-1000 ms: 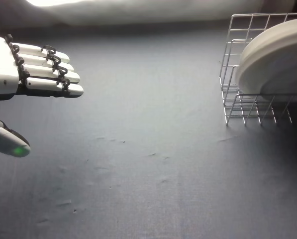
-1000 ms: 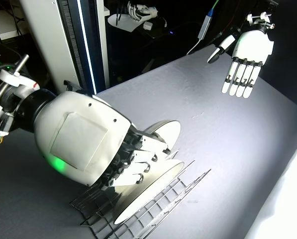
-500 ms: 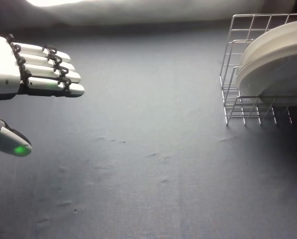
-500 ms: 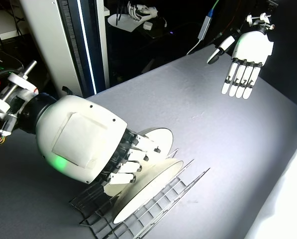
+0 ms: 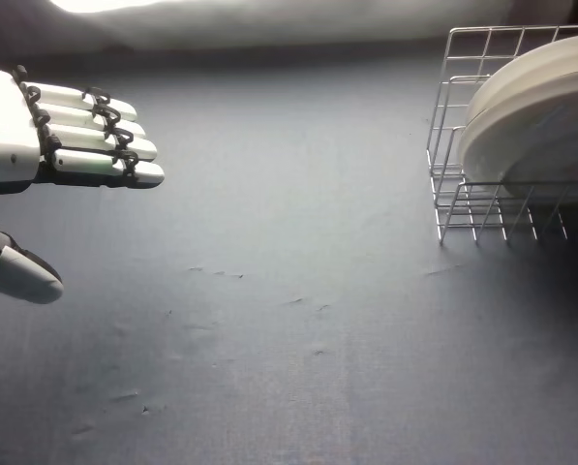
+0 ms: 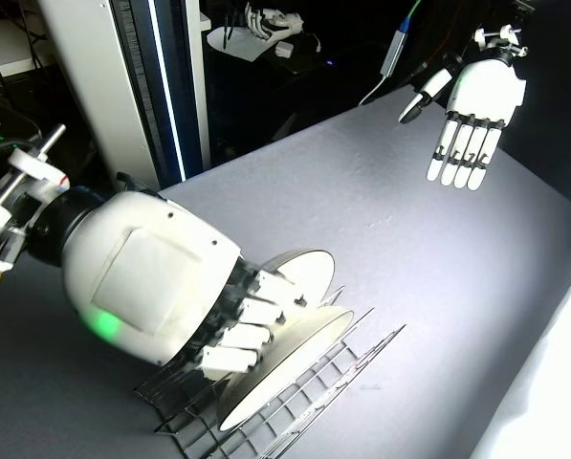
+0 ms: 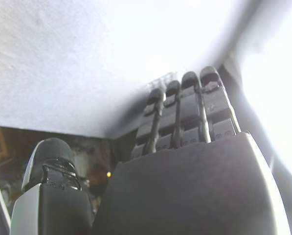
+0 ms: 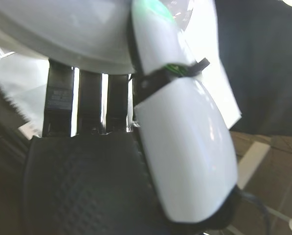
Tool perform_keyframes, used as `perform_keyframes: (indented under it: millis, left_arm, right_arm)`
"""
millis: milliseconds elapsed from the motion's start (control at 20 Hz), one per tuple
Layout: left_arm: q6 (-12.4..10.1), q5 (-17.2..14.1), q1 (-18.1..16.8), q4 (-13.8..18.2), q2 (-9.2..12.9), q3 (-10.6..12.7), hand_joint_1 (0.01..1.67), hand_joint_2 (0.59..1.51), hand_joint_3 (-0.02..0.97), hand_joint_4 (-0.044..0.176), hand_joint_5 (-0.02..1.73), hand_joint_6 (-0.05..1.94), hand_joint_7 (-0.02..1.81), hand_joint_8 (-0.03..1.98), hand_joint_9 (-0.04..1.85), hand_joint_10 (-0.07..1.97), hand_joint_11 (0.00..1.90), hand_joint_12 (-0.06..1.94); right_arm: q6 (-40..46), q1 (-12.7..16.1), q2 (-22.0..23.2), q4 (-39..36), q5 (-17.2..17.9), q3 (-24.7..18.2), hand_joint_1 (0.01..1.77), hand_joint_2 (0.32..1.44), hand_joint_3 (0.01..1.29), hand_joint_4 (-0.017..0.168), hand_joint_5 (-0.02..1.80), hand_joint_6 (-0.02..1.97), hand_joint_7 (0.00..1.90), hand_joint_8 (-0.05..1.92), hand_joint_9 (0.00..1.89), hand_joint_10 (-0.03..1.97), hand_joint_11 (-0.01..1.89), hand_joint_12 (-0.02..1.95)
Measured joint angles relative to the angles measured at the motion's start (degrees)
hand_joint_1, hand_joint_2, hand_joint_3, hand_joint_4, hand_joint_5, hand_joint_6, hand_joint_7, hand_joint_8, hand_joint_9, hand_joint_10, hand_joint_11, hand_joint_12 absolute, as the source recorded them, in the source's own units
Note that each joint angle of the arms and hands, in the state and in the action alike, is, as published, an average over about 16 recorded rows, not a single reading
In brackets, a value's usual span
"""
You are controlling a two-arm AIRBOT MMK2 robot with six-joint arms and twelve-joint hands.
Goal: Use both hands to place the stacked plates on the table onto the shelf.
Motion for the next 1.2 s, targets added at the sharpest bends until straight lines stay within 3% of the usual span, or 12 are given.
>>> perform_keyframes:
  millis: [500, 650, 900, 1050, 1200]
  left_arm:
    - [0.0, 0.0, 0.1, 0.0, 0.0, -0.1, 0.01, 1.103, 0.018, 0.002, 0.02, 0.01, 0.02, -0.01, 0.02, 0.01, 0.01, 0.01]
    - [0.0, -0.2, 0.1, 0.0, 0.0, -0.3, 0.01, 1.103, 0.018, 0.002, 0.02, 0.01, 0.02, -0.01, 0.02, 0.01, 0.01, 0.01]
    - [0.0, -0.9, 0.0, 0.1, 0.0, -0.5, 0.01, 1.107, 0.018, 0.002, 0.03, 0.01, 0.03, -0.01, 0.03, 0.01, 0.02, 0.01]
    - [0.1, -1.3, -0.2, 0.3, 0.0, -0.8, 0.02, 1.12, 0.019, 0.001, 0.06, 0.01, 0.07, 0.0, 0.06, 0.02, 0.04, 0.03]
    - [0.2, -1.7, -0.4, 0.9, 0.0, -1.2, 0.03, 1.145, 0.018, 0.001, 0.11, 0.19, 0.14, 0.21, 0.13, 0.23, 0.11, 0.25]
  right_arm:
    - [0.1, 2.5, 0.0, 0.0, 1.1, 0.0, 1.13, 1.18, 0.01, -0.003, 0.58, 0.28, 0.63, 0.1, 0.51, 0.42, 0.15, 1.37]
    - [0.1, 4.1, 0.1, -2.1, 1.5, -0.8, 1.1, 1.17, 0.01, -0.003, 0.53, 0.09, 0.57, 0.03, 0.45, 0.33, 0.09, 1.29]
    - [0.2, 7.2, -0.1, -10.0, 2.4, -2.4, 1.01, 1.15, 0.01, -0.003, 0.39, 0.04, 0.39, 0.01, 0.31, 0.19, 0.03, 1.04]
    - [0.1, 8.7, -0.5, -18.1, 3.6, -3.2, 0.85, 1.13, 0.01, -0.003, 0.31, 0.04, 0.32, 0.02, 0.24, 0.13, 0.02, 0.87]
    - [0.1, 9.5, -1.1, -27.9, 5.7, -3.4, 0.65, 1.1, 0.01, -0.002, 0.32, 0.21, 0.35, 0.2, 0.27, 0.27, 0.06, 0.9]
